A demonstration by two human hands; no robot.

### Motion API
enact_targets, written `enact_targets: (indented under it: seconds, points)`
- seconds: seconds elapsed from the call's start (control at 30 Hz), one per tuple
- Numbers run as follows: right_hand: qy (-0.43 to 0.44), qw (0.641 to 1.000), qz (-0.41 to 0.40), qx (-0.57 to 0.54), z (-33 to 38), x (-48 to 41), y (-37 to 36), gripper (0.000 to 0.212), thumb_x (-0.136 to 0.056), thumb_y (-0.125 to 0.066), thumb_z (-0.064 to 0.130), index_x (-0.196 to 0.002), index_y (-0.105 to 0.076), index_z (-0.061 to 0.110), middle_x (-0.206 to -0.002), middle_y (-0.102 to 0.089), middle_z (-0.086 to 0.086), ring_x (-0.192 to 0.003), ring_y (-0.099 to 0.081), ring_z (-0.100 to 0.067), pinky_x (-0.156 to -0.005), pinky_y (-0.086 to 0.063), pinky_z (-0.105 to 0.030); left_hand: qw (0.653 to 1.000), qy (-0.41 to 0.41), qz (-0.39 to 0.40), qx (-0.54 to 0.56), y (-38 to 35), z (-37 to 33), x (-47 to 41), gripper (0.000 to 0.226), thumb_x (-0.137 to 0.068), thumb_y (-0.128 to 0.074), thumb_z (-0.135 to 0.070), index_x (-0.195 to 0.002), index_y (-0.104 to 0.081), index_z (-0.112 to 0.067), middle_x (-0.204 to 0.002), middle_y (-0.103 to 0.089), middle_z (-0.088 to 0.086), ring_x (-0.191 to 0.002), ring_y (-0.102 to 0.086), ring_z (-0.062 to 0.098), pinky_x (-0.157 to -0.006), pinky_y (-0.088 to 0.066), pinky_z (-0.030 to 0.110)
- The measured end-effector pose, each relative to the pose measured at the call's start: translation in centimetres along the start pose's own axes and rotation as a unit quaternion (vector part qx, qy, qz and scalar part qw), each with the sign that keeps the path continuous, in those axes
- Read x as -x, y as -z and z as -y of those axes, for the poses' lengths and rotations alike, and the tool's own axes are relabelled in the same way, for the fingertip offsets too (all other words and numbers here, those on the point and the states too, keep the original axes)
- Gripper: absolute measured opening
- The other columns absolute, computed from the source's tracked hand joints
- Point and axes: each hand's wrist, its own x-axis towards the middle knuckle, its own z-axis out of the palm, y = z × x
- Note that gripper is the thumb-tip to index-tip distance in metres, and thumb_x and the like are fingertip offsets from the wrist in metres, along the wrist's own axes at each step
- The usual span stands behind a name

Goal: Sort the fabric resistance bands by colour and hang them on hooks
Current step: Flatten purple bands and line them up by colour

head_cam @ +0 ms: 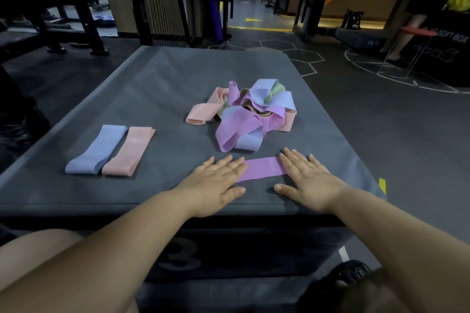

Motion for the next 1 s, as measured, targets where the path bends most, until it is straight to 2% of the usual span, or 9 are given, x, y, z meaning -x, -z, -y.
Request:
enact_targets:
  seconds: [0.17,0.23,0.3,0.37,0.5,0.6,0.7,0.83,1.0]
  points:
    - [-0.004,1.000,0.000,-0.020,-0.3,-0.2,-0.3,0.136,-0.043,0.027,0.095,-0.156,0.008,0.022,-0.164,0.013,0.005,-0.150,0.013,-0.010,-0.122,0.006,-0.037,1.000,0.002,-0.003,0.003,-0.2,0.1,-0.1,0.061,-0.102,-0.020,-0.049,-0.153,0.007,-0.030,-0.160,0.013,-0.016,-0.146,0.015,0.004,-0.116,0.014,0.029]
    - [-0.004,0.999,-0.004,-0.036,-0.2,-0.3,0.0,0.113,-0.067,0.010,0.090,-0.156,0.006,0.021,-0.164,0.011,0.006,-0.150,0.011,-0.010,-0.122,0.005,-0.037,1.000,0.003,-0.009,0.017,-0.2,0.1,-0.1,0.059,-0.103,-0.021,-0.048,-0.153,0.005,-0.031,-0.160,0.011,-0.016,-0.146,0.014,0.004,-0.117,0.013,0.028]
    - [-0.014,0.998,-0.013,-0.064,0.0,-0.2,0.5,0.080,-0.094,-0.017,0.068,-0.156,0.004,0.022,-0.164,0.009,0.007,-0.150,0.009,-0.009,-0.123,0.003,-0.037,0.998,0.003,-0.022,0.055,-0.1,0.2,-0.2,0.057,-0.103,-0.022,-0.046,-0.154,0.000,-0.032,-0.160,0.006,-0.016,-0.147,0.010,0.003,-0.117,0.011,0.027]
    - [-0.022,0.994,-0.029,-0.101,-0.1,0.0,1.0,0.069,-0.100,-0.026,0.055,-0.156,0.000,0.025,-0.164,0.004,0.009,-0.150,0.005,-0.008,-0.123,0.001,-0.036,0.990,0.006,-0.050,0.133,0.3,0.1,-0.1,0.054,-0.104,-0.027,-0.041,-0.154,-0.008,-0.031,-0.161,-0.003,-0.015,-0.147,0.003,0.002,-0.118,0.005,0.024]
    - [-0.087,0.979,-0.125,-0.137,-0.7,-0.1,1.7,0.060,-0.100,-0.033,0.053,-0.153,-0.025,0.026,-0.157,-0.029,0.002,-0.145,-0.024,-0.018,-0.118,-0.020,-0.043,0.943,0.053,-0.156,0.288,0.3,0.7,-0.2,0.045,-0.101,-0.043,-0.036,-0.146,-0.040,-0.028,-0.148,-0.042,-0.008,-0.138,-0.033,0.008,-0.115,-0.023,0.024]
    - [-0.185,0.958,-0.156,-0.156,-0.7,-0.4,2.4,0.041,-0.097,-0.041,0.054,-0.122,-0.056,0.026,-0.130,-0.053,-0.004,-0.126,-0.045,-0.027,-0.104,-0.036,-0.043,0.925,0.110,-0.240,0.274,0.0,1.2,-0.4,0.032,-0.096,-0.050,-0.032,-0.126,-0.059,-0.024,-0.121,-0.062,-0.007,-0.118,-0.052,0.014,-0.102,-0.042,0.033]
    - [-0.228,0.949,-0.126,-0.178,-0.6,-0.6,3.0,0.037,-0.091,-0.049,0.054,-0.089,-0.062,0.020,-0.109,-0.061,-0.006,-0.103,-0.057,-0.031,-0.092,-0.047,-0.041,0.914,0.165,-0.266,0.258,0.4,0.8,-0.5,0.020,-0.095,-0.053,-0.024,-0.111,-0.065,-0.021,-0.097,-0.061,-0.011,-0.104,-0.054,0.018,-0.090,-0.045,0.031]
    - [-0.238,0.947,-0.073,-0.204,-0.1,-0.9,3.2,0.039,-0.087,-0.056,0.044,-0.081,-0.066,0.007,-0.091,-0.066,-0.011,-0.087,-0.062,-0.032,-0.067,-0.046,-0.032,0.920,0.193,-0.248,0.236,0.8,0.4,-0.7,0.015,-0.093,-0.055,-0.035,-0.097,-0.064,-0.024,-0.091,-0.059,-0.011,-0.099,-0.054,0.019,-0.085,-0.046,0.033]
    - [-0.251,0.940,-0.053,-0.225,0.2,-1.4,3.3,0.023,-0.082,-0.057,0.034,-0.073,-0.067,0.015,-0.092,-0.067,-0.008,-0.089,-0.061,-0.032,-0.079,-0.053,-0.035,0.932,0.211,-0.217,0.202,1.3,-0.4,-1.1,0.013,-0.087,-0.060,-0.039,-0.092,-0.064,-0.028,-0.101,-0.058,-0.007,-0.103,-0.051,0.017,-0.083,-0.045,0.031]
